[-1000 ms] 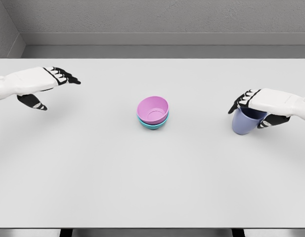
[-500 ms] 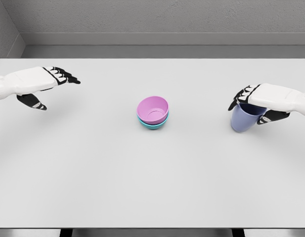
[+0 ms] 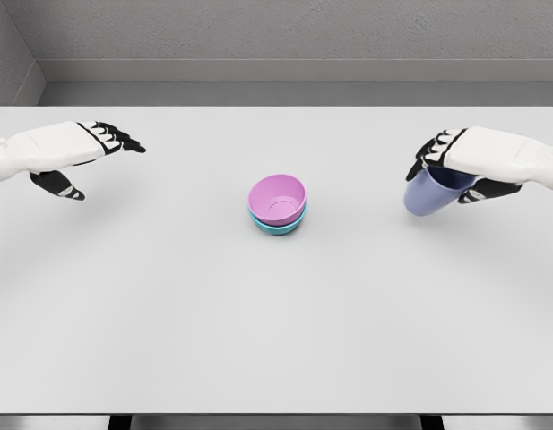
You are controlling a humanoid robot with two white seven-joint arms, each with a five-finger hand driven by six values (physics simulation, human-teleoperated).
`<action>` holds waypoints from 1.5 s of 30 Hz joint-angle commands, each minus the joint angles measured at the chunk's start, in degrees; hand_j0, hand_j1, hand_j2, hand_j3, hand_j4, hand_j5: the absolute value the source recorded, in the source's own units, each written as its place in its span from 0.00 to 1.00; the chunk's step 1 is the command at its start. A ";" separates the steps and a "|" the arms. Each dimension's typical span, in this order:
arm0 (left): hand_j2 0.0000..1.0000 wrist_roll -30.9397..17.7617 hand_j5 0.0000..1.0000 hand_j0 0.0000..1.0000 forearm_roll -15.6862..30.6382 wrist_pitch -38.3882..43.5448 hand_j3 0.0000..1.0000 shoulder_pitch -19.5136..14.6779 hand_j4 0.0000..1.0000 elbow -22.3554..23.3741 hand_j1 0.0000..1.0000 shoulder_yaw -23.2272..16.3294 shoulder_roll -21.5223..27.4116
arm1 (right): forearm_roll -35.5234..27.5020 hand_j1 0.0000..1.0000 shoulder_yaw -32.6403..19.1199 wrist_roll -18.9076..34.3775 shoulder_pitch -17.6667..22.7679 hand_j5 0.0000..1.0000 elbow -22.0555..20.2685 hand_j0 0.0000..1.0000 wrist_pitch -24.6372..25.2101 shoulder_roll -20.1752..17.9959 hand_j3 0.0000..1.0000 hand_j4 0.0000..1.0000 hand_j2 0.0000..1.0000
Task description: Stacking bowl and cup with both arms
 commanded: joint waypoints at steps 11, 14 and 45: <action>1.00 0.03 1.00 1.00 0.33 0.12 1.00 0.00 1.00 -0.01 1.00 0.04 0.17 | -0.36 0.69 0.44 -0.04 -2.11 0.69 -1.29 0.69 0.17 2.38 0.69 0.69 0.69; 1.00 0.03 1.00 1.00 0.33 0.12 1.00 0.00 1.00 0.00 1.00 0.04 0.17 | -0.36 0.69 0.61 -0.04 -2.55 0.69 -1.37 0.69 0.17 3.34 0.69 0.69 0.69; 1.00 0.03 1.00 1.00 0.33 0.12 1.00 0.00 1.00 0.08 1.00 -0.05 0.34 | -0.36 0.69 1.31 -0.04 -5.89 0.69 -7.61 0.69 0.17 11.34 0.69 0.69 0.69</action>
